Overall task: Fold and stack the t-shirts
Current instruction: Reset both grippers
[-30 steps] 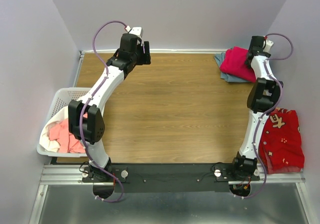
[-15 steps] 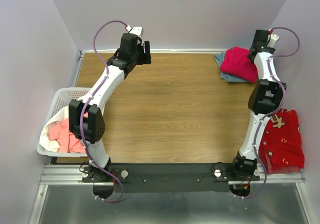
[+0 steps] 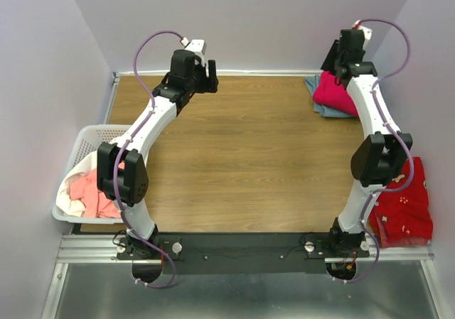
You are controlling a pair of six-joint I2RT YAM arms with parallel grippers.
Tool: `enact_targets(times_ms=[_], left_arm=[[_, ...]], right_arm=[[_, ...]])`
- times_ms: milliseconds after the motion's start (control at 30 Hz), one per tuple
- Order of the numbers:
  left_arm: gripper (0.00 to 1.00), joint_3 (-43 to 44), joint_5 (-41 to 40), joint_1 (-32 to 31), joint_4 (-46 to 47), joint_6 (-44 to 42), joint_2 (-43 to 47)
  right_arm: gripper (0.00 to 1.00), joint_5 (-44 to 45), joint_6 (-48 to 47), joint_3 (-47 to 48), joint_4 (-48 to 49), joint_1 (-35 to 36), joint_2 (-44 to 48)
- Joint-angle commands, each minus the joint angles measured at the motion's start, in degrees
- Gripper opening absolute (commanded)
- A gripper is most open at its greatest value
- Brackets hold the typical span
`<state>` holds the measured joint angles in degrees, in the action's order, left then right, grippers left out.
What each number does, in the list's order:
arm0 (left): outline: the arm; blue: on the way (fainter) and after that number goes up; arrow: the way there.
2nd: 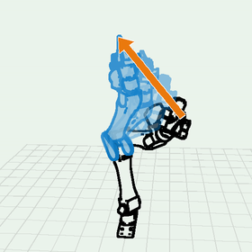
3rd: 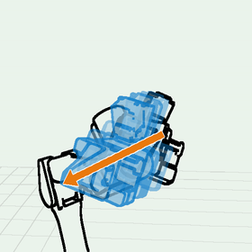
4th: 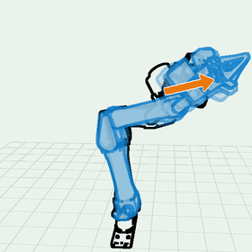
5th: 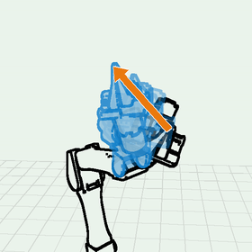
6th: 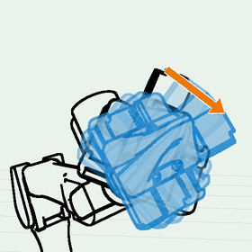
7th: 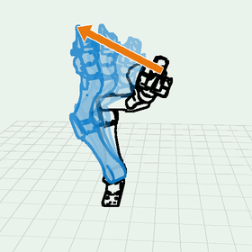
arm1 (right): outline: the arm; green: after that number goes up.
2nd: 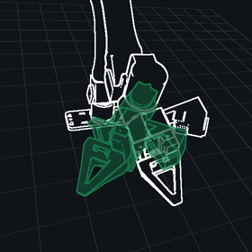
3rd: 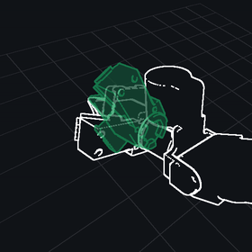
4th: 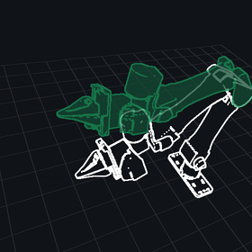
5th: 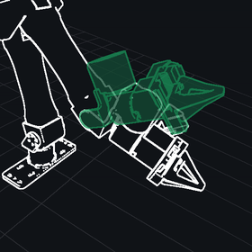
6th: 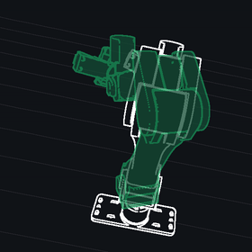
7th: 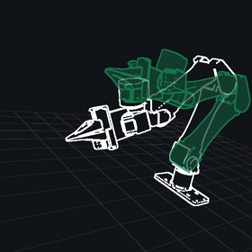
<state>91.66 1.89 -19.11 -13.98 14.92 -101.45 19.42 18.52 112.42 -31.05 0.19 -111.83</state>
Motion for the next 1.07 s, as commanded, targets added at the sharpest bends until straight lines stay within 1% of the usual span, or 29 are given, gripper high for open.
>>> enact_targets(times_ms=[0,167,267,467,567,600,700,1033], left_arm=[[0.81,-1.5,1.1,0.3,1.9,-1.1,3.0],[0.81,-2.6,-0.2,0.4,2.2,-1.2,4.0],[0.81,-3.2,-0.7,0.4,2.3,-1.5,4.5],[0.81,-4.2,-1.2,0.0,2.6,-1.4,5.2],[0.81,-4.6,-1.5,-0.5,2.7,-1.4,5.5],[0.81,-4.6,-3.1,-0.7,2.7,-1.5,5.5],[0.81,-5.0,-4.3,-1.3,2.7,-1.8,5.6],[0.81,-6.7,-8.8,-2.2,2.2,-2.7,5.9]], right_arm=[[0.65,-7.0,0.7,-7.6,0.8,6.4,4.2],[0.65,-8.4,1.4,-13.7,1.5,14.2,7.0],[0.65,-8.4,1.6,-18.0,2.7,17.3,8.6],[0.65,-11.9,2.0,-25.0,7.1,22.2,11.1],[0.65,-12.8,2.1,-27.0,8.6,23.8,11.1],[0.65,-13.2,2.1,-27.3,8.8,24.1,11.0],[0.65,-14.2,2.1,-28.0,9.8,24.9,10.5],[0.65,-15.8,0.8,-25.8,10.0,25.8,7.5]])
